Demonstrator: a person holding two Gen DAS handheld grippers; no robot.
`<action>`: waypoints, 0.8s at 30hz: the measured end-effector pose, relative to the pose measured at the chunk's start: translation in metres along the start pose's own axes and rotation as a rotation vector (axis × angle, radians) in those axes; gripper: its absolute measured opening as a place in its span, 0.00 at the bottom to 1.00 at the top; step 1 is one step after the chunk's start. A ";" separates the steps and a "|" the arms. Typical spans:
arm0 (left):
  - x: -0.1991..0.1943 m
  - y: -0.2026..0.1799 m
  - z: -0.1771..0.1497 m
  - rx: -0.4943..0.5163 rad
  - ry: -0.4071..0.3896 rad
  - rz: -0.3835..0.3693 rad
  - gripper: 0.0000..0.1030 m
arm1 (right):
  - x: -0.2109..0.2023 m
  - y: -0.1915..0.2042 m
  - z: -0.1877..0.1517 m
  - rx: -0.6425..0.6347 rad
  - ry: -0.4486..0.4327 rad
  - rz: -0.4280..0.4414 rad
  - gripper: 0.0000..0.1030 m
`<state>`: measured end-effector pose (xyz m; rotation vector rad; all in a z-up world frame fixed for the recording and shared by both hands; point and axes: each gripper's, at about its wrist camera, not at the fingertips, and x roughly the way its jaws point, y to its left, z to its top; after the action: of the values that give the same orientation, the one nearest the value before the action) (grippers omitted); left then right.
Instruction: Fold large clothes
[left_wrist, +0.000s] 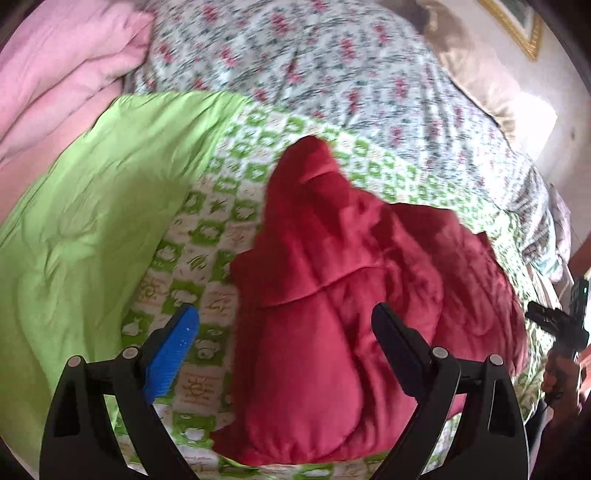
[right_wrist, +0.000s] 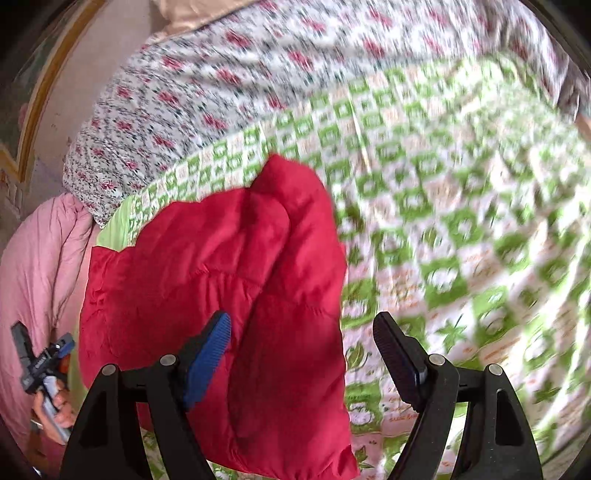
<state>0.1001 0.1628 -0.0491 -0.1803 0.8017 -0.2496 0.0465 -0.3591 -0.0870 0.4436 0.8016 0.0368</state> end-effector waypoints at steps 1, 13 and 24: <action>-0.002 -0.010 0.001 0.023 -0.008 -0.013 0.92 | -0.006 0.006 0.001 -0.022 -0.024 -0.012 0.79; 0.030 -0.114 0.002 0.261 0.025 -0.090 0.92 | 0.033 0.119 -0.001 -0.315 0.013 0.099 0.72; 0.124 -0.092 0.034 0.197 0.104 0.101 0.88 | 0.134 0.119 0.032 -0.329 0.092 -0.077 0.68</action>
<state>0.1942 0.0412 -0.0876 0.0585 0.8810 -0.2423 0.1786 -0.2361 -0.1123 0.1000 0.8835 0.1166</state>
